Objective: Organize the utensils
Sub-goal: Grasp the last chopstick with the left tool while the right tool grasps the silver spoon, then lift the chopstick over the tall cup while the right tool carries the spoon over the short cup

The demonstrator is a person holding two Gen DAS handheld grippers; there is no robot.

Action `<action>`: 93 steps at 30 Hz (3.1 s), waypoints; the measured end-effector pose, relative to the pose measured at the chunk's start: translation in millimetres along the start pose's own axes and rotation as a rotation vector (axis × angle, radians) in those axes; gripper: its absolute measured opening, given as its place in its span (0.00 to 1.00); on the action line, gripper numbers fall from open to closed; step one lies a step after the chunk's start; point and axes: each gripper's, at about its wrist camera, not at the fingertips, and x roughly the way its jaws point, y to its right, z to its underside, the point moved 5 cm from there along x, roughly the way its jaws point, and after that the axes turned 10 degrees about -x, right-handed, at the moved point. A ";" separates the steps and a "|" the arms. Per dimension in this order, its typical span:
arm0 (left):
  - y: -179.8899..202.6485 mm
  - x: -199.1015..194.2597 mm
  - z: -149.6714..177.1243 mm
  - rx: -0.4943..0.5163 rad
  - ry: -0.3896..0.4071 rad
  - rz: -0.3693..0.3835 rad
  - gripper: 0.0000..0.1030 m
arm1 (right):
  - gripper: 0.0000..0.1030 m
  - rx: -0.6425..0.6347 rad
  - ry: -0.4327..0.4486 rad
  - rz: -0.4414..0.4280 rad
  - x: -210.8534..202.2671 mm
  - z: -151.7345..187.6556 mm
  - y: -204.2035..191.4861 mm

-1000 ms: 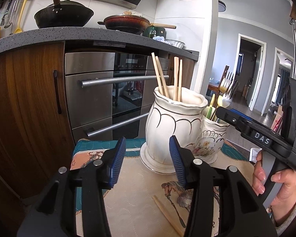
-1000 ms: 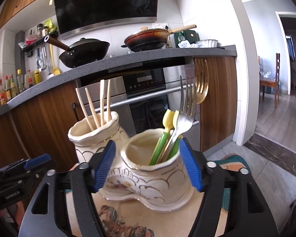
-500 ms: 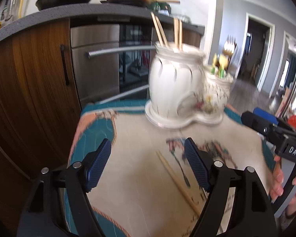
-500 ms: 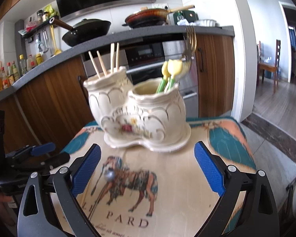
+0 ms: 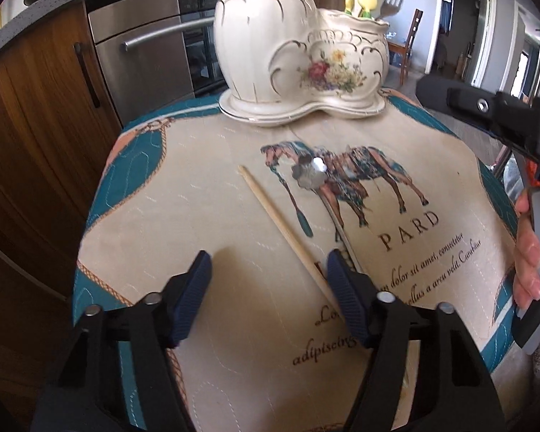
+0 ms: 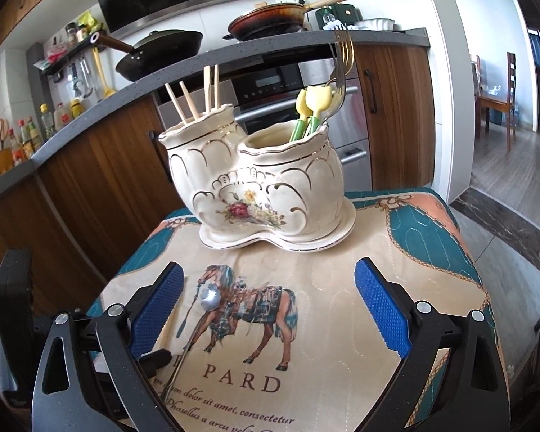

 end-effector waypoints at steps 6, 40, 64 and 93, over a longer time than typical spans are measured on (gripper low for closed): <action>2.2 -2.8 -0.5 0.011 -0.009 0.004 0.27 | 0.92 -0.011 0.001 -0.007 0.8 -0.6 -3.3; -42.3 -30.8 -25.7 -0.163 0.217 0.118 0.05 | 0.79 -0.111 -0.198 -0.058 16.5 20.3 -41.9; -47.8 -29.2 -25.3 -0.194 0.218 0.225 0.05 | 0.08 -0.291 -0.351 -0.069 36.2 53.4 -99.0; -34.3 -121.0 -113.7 -0.125 0.596 0.365 0.05 | 0.02 -0.098 0.186 -0.103 -53.7 -71.5 -14.8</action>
